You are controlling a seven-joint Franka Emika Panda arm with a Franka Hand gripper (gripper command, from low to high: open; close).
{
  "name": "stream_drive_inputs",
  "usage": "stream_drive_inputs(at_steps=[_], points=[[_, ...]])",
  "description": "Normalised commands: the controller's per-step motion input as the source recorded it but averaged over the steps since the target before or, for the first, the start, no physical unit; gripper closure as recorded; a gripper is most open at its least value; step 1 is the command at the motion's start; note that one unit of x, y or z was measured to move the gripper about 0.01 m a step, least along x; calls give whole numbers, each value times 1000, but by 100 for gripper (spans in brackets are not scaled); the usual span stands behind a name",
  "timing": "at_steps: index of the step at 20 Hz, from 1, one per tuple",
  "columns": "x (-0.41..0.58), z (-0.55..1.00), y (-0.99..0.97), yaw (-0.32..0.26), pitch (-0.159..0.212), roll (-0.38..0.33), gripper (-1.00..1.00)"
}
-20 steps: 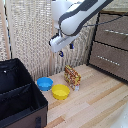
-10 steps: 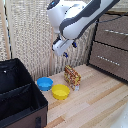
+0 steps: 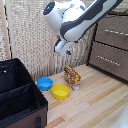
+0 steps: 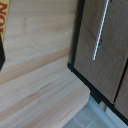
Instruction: Kindly move your gripper toward the top drawer's handle. With caution, hold the handle robustly using your gripper and pull open the top drawer. Let the handle go. Relocate your gripper to the bowl placed in the background. Gently hold the bowl using your gripper. Bring the gripper and the bowl to the ajar drawer. Softly release the bowl into it.
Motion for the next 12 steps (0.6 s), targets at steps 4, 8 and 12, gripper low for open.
stream_drive_inputs(at_steps=[4,8,12], points=[[219,98,6,82,15,-375,-100],[256,114,6,71,16,-375,-100],[-29,262,-241,59,5,-297,-100]])
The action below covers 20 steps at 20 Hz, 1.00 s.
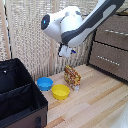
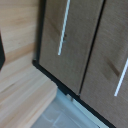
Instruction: Kindly move your gripper toward the top drawer's handle. With caution, hold the handle robustly using your gripper and pull open the top drawer. Let the handle go. Relocate your gripper to the bowl placed in the background. Gently hold the bowl using your gripper. Bring the gripper and the bowl to the ajar drawer. Softly release the bowl into it.
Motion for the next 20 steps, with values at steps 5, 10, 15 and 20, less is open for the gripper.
stream_drive_inputs(at_steps=[5,10,15,20], points=[[-208,374,-669,36,0,-194,-100],[-242,397,-793,27,-17,-154,-100],[-125,346,-765,88,-83,-100,-100],[-5,199,-705,142,-88,-73,-100]])
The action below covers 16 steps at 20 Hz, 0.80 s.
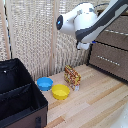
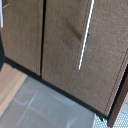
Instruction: Kindly move your gripper toward the top drawer's handle. With caution, hold the handle robustly using your gripper and pull open the top drawer. Let the handle go. Relocate your gripper to the bowl placed in the background. Gently hold the bowl using your gripper. Bring the gripper and the bowl to the ajar drawer. Softly release the bowl into it.
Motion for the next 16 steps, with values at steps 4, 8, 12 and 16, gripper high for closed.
stream_drive_inputs(at_steps=[4,8,12,16], points=[[-16,51,-587,189,-76,-97,-100],[-134,0,-524,171,-52,-166,-100],[-166,0,-528,160,-38,-176,-100],[-223,-2,-576,130,-19,-179,-100]])
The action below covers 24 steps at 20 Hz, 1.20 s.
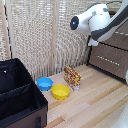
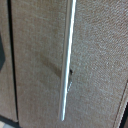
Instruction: Kindly move your gripper toward the top drawer's handle. With caution, hold the handle robustly using your gripper and pull open the top drawer. Let the handle go. Relocate your gripper to the bowl placed in the background. Gently hold the bowl using your gripper. Bring the gripper and the bowl to the ajar drawer. Softly release the bowl into it.
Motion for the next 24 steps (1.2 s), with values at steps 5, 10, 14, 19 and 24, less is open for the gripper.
stream_drive_inputs(at_steps=[5,10,14,19,24], points=[[-174,-67,-622,149,-21,-131,-100],[-191,-107,-657,145,-22,-110,-100],[-91,-100,-522,115,-1,-37,100],[19,-25,-22,5,0,29,100],[0,0,-3,6,0,0,100]])
